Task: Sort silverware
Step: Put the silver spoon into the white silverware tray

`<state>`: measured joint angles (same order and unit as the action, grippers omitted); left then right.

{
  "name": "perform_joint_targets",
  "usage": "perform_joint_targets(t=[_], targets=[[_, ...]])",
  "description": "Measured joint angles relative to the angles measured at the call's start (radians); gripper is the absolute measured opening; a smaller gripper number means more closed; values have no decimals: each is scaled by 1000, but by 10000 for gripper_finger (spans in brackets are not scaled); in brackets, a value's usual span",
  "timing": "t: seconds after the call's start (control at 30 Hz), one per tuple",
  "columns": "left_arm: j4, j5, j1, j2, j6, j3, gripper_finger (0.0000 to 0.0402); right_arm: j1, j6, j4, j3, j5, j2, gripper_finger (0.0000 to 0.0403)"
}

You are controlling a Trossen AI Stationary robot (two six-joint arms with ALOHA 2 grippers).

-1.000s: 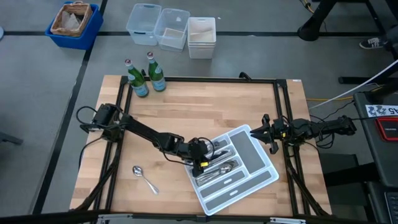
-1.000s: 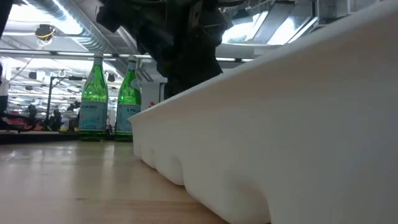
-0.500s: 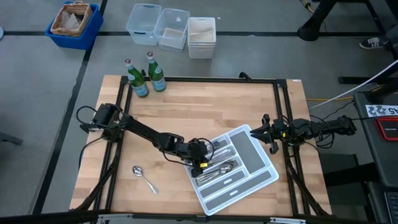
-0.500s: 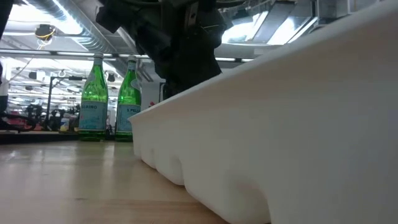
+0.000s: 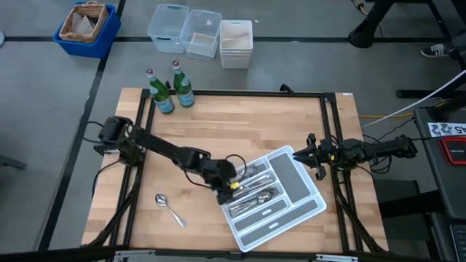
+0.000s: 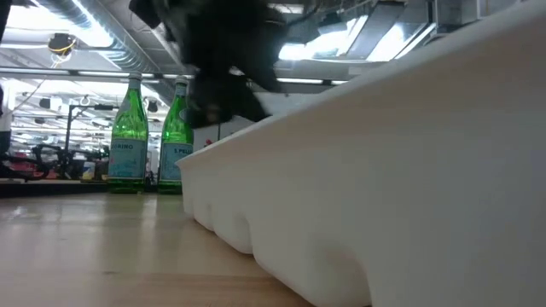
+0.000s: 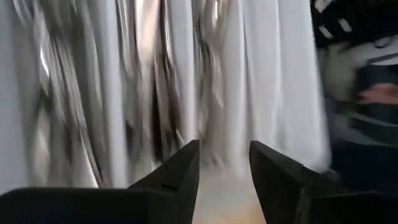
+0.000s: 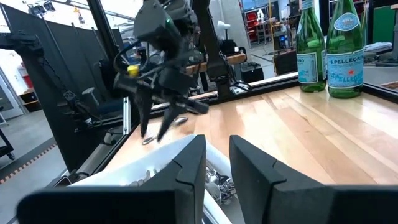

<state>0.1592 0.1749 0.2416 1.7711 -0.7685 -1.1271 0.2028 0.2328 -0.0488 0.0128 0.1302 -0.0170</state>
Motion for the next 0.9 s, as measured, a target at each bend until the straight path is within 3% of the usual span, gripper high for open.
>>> perform_joint_targets(t=[0.17, 0.27, 0.43, 0.6, 0.9], targets=[[220, 289, 1, -80, -320, 0, 125, 0, 0, 0, 0, 0, 0, 76], [340, 402, 42, -114, -456, 0, 125, 0, 0, 0, 0, 0, 0, 76], [537, 415, 147, -137, -494, 0, 124, 0, 0, 0, 0, 0, 0, 76], [689, 381, 249, -137, -677, 12, 124, 0, 0, 0, 0, 0, 0, 76], [673, 306, 396, -137, -997, 75, 124, 0, 0, 1, 0, 0, 0, 76]])
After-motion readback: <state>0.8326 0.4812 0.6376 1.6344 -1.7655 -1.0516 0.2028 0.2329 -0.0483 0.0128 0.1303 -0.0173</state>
